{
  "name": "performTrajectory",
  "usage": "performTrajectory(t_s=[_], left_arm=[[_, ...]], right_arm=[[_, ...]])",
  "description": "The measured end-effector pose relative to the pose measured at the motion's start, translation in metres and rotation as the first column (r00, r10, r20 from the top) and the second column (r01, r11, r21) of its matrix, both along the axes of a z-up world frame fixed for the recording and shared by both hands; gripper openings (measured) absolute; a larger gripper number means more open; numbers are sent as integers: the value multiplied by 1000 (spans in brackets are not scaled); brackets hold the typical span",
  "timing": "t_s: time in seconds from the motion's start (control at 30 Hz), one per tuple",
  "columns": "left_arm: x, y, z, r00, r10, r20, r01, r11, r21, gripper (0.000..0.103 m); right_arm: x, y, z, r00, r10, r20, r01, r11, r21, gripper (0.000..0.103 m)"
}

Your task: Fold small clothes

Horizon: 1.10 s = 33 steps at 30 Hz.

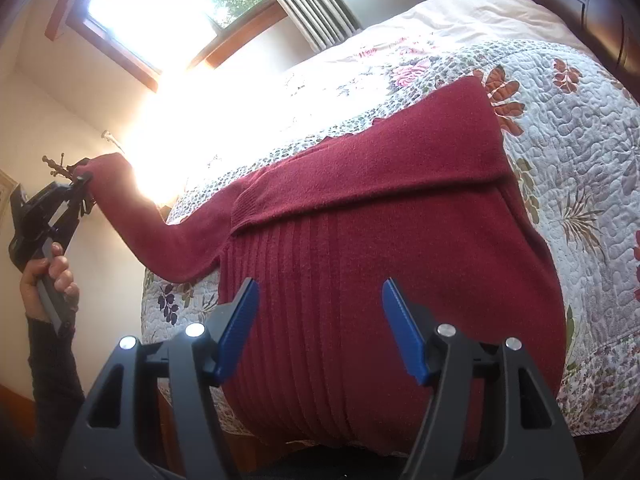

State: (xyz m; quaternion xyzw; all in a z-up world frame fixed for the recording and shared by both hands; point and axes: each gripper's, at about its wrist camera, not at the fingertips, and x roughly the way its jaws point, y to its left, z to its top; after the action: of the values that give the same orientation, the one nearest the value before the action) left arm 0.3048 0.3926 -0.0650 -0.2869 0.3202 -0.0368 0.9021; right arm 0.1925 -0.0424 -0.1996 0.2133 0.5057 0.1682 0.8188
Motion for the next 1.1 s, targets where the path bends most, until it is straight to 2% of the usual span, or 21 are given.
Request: performTrajectory(t_s=[0.1, 0.2, 0.47, 0.5, 0.57, 0.6, 0.63, 0.7, 0.77, 0.8, 0.9, 1.0, 1.1], left_arm=[[30, -61, -19, 993, -103, -54, 105, 994, 36, 8], [56, -114, -48, 976, -180, -122, 192, 977, 91, 8], [85, -214, -145, 902, -300, -309, 351, 928, 123, 8], [85, -221, -153, 890, -316, -330, 370, 922, 117, 8], [79, -234, -161, 876, -339, -344, 395, 913, 106, 16], [76, -234, -161, 875, -351, -334, 401, 912, 92, 26], [70, -234, -159, 878, -354, -321, 398, 913, 83, 41], [61, -227, -148, 897, -329, -296, 365, 928, 74, 58], [49, -211, -139, 907, -307, -289, 330, 943, 34, 60], [40, -201, -135, 911, -291, -292, 306, 952, 6, 62], [5, -169, -129, 928, -229, -294, 224, 973, -51, 67], [-37, -137, -132, 937, -152, -315, 133, 988, -83, 67], [-82, -108, -139, 935, -79, -346, 41, 992, -118, 67]], right_arm=[[4, -11, 2, 1000, -16, 6, 16, 1000, 4, 65], [6, -26, 0, 999, -35, -2, 35, 999, 2, 65], [18, -60, -4, 998, -51, -19, 51, 999, -9, 66], [21, -62, -3, 999, -46, -17, 46, 999, -7, 70], [31, -64, -2, 1000, -24, -16, 24, 1000, -5, 79], [37, -65, -2, 1000, -7, -20, 7, 1000, 12, 82], [45, -66, -2, 1000, 5, -27, -5, 999, 36, 82], [62, -67, -3, 999, 22, -39, -18, 996, 87, 82], [85, -66, -8, 997, 44, -62, -33, 985, 169, 79], [98, -65, -13, 995, 58, -83, -38, 974, 225, 66], [142, -53, -38, 977, 113, -181, -38, 927, 374, 47], [182, -32, -71, 946, 169, -276, -28, 893, 450, 46], [209, -11, -105, 913, 199, -357, -18, 891, 453, 46]])
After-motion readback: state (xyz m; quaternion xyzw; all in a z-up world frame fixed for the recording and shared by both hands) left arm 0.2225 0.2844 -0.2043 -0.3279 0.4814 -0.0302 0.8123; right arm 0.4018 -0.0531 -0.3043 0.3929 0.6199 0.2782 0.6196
